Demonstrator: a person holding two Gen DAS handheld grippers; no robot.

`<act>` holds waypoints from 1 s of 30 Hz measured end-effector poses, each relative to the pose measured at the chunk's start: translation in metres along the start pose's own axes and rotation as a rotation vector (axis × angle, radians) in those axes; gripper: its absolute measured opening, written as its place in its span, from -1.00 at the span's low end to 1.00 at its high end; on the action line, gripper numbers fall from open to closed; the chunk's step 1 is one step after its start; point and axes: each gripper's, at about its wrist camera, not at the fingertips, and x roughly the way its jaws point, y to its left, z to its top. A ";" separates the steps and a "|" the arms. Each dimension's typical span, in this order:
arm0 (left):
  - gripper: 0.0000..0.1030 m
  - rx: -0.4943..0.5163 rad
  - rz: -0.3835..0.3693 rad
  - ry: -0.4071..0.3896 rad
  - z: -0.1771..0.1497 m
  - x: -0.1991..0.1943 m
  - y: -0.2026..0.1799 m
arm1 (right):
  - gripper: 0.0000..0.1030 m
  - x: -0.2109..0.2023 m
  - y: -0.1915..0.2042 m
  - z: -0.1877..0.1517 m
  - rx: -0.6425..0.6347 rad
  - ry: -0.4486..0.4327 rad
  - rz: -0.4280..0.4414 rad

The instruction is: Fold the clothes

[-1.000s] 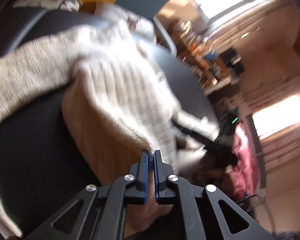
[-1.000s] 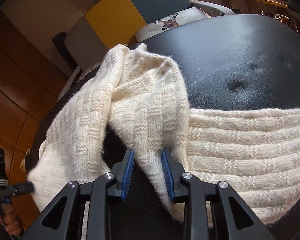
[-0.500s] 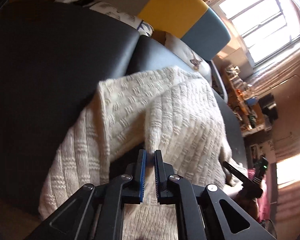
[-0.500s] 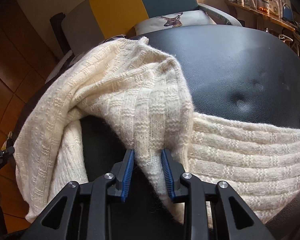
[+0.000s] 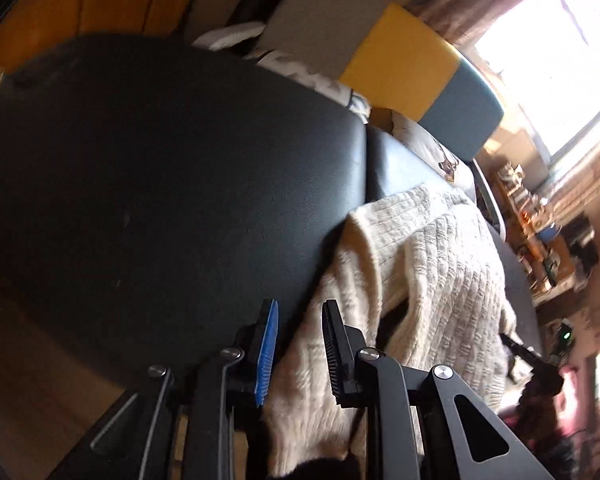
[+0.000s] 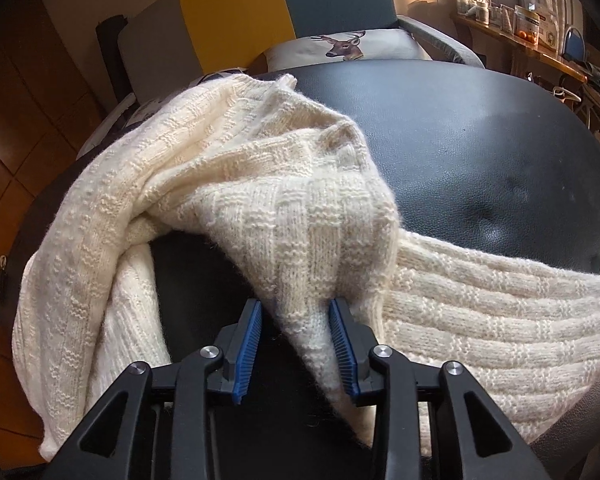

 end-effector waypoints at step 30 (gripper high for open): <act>-1.00 -0.140 0.221 -0.086 0.076 0.013 0.039 | -0.41 0.038 -0.002 0.133 -0.056 0.030 0.028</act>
